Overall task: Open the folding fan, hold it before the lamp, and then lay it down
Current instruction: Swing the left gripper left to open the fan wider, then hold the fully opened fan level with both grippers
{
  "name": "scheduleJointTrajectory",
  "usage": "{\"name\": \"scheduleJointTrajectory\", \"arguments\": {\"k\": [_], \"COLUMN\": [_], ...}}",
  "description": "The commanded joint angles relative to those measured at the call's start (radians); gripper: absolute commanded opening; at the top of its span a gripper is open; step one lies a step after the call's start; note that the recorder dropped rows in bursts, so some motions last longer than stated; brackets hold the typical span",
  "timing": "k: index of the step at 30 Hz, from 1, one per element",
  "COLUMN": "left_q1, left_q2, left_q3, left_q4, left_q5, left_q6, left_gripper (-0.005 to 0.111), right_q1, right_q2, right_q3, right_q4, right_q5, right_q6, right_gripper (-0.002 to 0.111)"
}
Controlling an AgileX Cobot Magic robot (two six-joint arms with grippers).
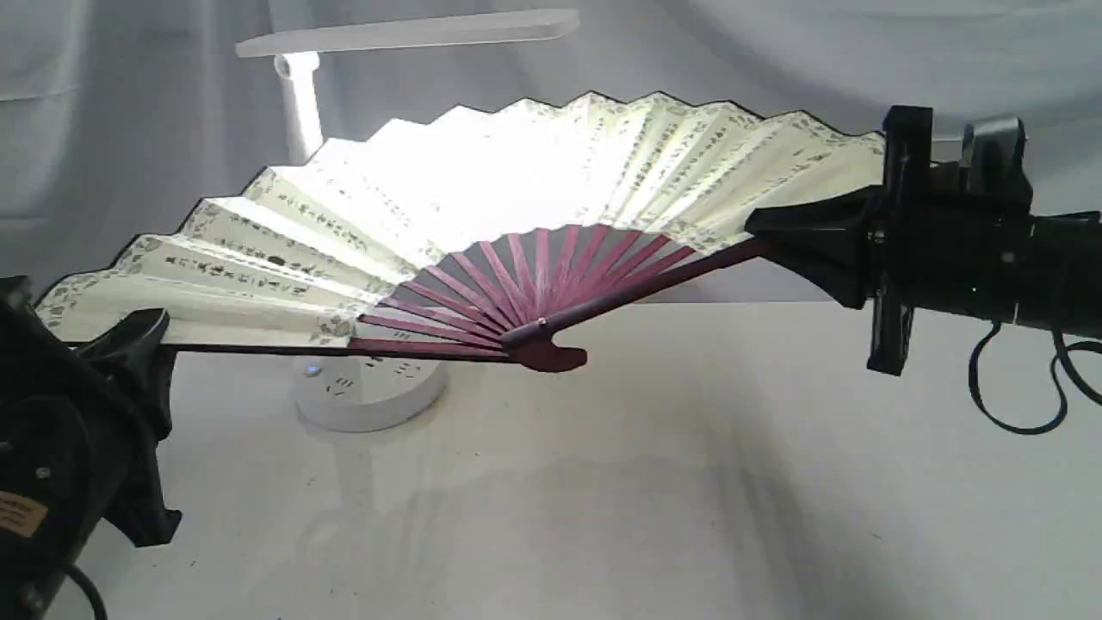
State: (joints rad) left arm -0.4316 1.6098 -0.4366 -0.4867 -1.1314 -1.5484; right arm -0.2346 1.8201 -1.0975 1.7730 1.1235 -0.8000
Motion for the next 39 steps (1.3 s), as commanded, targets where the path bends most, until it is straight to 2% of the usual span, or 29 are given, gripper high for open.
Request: {"name": "scheduleJointTrajectory", "arguments": {"k": [1, 4, 9, 17, 32, 36, 39], "left_q1": [0.014, 0.014, 0.014, 0.014, 0.014, 0.014, 0.014], "left_q2": [-0.028, -0.043, -0.089, -0.161, -0.202, -0.202, -0.202], "left_q3": [-0.013, -0.033, -0.092, -0.104, -0.132, -0.151, -0.151], "left_q4": [-0.092, -0.104, -0.104, -0.187, -0.213, -0.213, -0.213], "left_q5": [-0.09, -0.066, 0.123, 0.225, 0.224, 0.284, 0.277], "left_q6": [-0.077, -0.077, -0.018, 0.085, 0.095, 0.093, 0.093], "left_gripper": [0.0, 0.0, 0.0, 0.0, 0.0, 0.0, 0.0], "right_q1": [0.005, 0.005, 0.005, 0.005, 0.005, 0.005, 0.005], "right_q2": [-0.003, -0.003, -0.003, -0.003, -0.009, -0.009, -0.009], "right_q3": [-0.017, -0.017, -0.017, -0.031, -0.103, -0.103, -0.103], "right_q4": [-0.029, -0.029, -0.029, -0.029, -0.029, -0.029, -0.029], "right_q5": [-0.05, -0.061, -0.065, -0.085, -0.088, -0.084, -0.073], "right_q6": [-0.024, -0.009, 0.013, 0.045, 0.101, 0.101, 0.103], "right_gripper": [0.0, 0.0, 0.0, 0.0, 0.0, 0.0, 0.0]}}
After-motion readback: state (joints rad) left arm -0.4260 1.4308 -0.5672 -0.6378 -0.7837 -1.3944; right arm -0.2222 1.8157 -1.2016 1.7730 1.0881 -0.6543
